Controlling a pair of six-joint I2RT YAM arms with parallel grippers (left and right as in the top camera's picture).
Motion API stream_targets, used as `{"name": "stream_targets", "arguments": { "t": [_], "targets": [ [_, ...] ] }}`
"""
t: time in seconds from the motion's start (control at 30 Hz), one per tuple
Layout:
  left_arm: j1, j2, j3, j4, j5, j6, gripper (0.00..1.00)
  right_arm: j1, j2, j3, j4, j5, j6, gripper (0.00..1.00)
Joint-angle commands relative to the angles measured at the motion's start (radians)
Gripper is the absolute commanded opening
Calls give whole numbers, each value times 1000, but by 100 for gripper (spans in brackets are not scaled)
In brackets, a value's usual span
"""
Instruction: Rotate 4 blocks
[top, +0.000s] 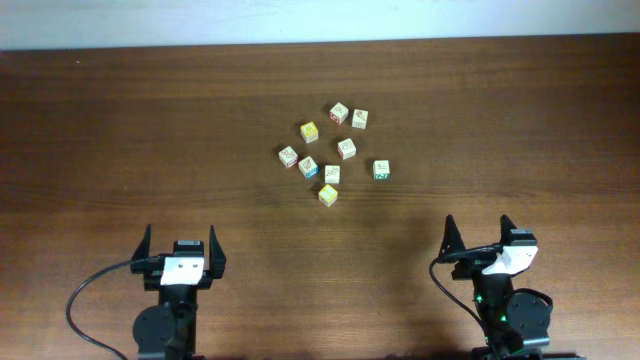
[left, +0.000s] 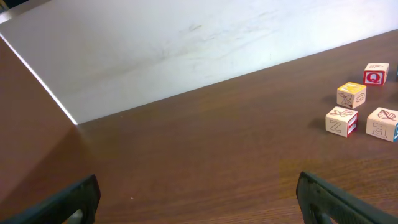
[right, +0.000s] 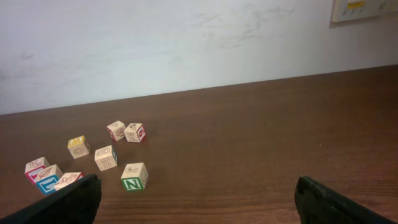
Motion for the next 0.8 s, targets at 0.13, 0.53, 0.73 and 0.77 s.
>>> {"name": "stream_targets", "arguments": {
  "t": [0.13,0.53,0.73,0.77],
  "targets": [
    [7,-6,-4,-2,4,13,99,5,-6,-8,-4,-2,7,98],
    [7,-6,-4,-2,4,12,99,5,-6,-8,3,6,6,98],
    [6,2,-3,1,94,12,99,5,-6,-8,3,-29,6,98],
    [6,2,-3,22,162,6,99,5,-6,4,3,-48,6,99]
  ]
}}
